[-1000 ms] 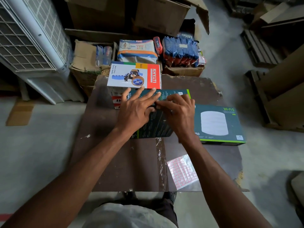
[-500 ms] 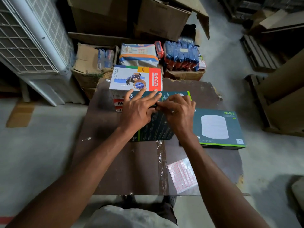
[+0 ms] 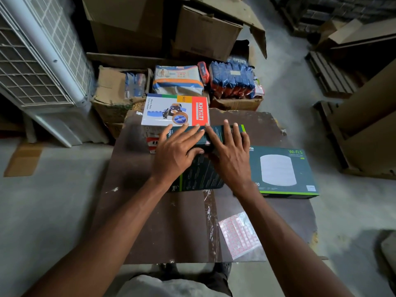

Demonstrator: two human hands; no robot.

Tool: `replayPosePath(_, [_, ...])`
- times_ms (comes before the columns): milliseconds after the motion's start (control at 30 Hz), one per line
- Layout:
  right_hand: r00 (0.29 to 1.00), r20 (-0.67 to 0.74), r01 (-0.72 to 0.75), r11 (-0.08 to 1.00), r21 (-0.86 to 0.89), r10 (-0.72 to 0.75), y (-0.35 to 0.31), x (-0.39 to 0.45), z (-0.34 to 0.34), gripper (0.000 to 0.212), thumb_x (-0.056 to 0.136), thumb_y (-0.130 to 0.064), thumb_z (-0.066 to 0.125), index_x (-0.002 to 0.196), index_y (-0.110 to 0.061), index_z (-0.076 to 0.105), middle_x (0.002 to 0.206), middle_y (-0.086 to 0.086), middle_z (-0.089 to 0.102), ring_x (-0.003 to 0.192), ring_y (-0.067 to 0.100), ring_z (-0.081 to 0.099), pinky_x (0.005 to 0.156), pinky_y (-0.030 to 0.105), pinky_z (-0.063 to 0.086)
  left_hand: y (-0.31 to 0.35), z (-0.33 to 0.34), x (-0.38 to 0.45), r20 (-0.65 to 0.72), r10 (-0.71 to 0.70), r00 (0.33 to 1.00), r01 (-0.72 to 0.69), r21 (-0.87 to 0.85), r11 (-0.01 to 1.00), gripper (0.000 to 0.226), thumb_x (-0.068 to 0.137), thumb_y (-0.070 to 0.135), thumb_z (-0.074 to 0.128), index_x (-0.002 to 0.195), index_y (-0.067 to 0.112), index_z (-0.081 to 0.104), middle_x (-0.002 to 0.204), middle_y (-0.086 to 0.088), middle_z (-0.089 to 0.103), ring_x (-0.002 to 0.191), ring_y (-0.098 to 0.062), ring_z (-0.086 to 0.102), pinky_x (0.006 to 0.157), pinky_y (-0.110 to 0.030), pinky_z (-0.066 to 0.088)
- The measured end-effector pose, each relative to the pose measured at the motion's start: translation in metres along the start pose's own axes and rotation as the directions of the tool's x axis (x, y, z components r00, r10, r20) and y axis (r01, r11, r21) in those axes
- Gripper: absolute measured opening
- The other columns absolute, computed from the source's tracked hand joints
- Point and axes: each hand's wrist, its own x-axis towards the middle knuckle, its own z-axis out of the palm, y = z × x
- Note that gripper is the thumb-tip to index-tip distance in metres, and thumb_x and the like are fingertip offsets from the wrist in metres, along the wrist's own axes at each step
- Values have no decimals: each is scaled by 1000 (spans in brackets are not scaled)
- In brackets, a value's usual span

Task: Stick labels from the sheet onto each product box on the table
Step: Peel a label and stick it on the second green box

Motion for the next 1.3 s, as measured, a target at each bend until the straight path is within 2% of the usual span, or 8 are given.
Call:
replayPosePath(167, [998,56,28,999,-44,-26,-3,1,-6,91,97,-53,61,162,-46,-3,168,26,15,152,55,19,119,69,23,-17,14,-31,-153,-193,969,150,-256,955,81,81,37,83,149,10,48,159,-15,36,150,-30,32,120,-42,35])
replayPosePath(300, [992,127,26,1000,5,-27,-4,6,-10,91,95,-57,62,162,-45,0,168,19,19,152,55,17,118,74,20,-11,32,-61,152,-611,777,532,-678,507,95,76,21,89,151,32,31,153,3,45,141,-10,45,109,-20,43])
replayPosePath(433, [989,147,-2,1000,-31,7,-14,7,-14,100,91,-58,67,161,-47,-4,165,22,22,149,60,17,115,76,20,-19,53,-80,425,-669,609,778,-485,400,43,77,38,86,99,13,58,76,-2,64,66,-18,59,54,-21,49])
replayPosePath(667, [982,185,-32,999,4,31,-23,10,-20,89,97,-56,59,161,-47,-2,169,17,16,150,62,9,118,76,11,-27,60,-87,536,-648,540,841,-341,419,50,84,49,76,72,11,46,55,1,42,41,-6,43,42,-17,36])
replayPosePath(767, [986,152,-76,995,61,66,-9,7,-24,87,97,-54,61,161,-49,2,166,14,22,150,60,14,119,75,14,-18,56,-79,483,-645,592,802,-429,415,29,90,29,75,98,10,56,82,-2,61,73,-14,60,70,-25,54])
replayPosePath(900, [983,102,-164,976,143,150,10,0,-23,85,96,-59,59,161,-48,5,164,11,28,145,54,28,116,69,27,-28,49,-71,279,-519,808,571,-586,575,72,91,31,73,154,27,39,151,1,48,139,-18,45,113,-37,41])
replayPosePath(1067, [959,113,-283,868,409,259,19,-13,0,83,95,-65,54,162,-43,11,155,2,41,132,42,50,103,60,46,-48,37,-50,33,-298,954,292,-319,902,67,94,49,63,154,31,41,154,3,48,137,-23,48,108,-46,43])
replayPosePath(1300, [865,319,-497,572,652,387,31,-34,31,81,92,-39,74,155,-44,23,145,6,61,126,37,61,100,56,52,-35,26,-37,180,-177,968,179,6,984,65,94,57,55,154,48,32,151,4,50,129,-27,49,104,-50,39])
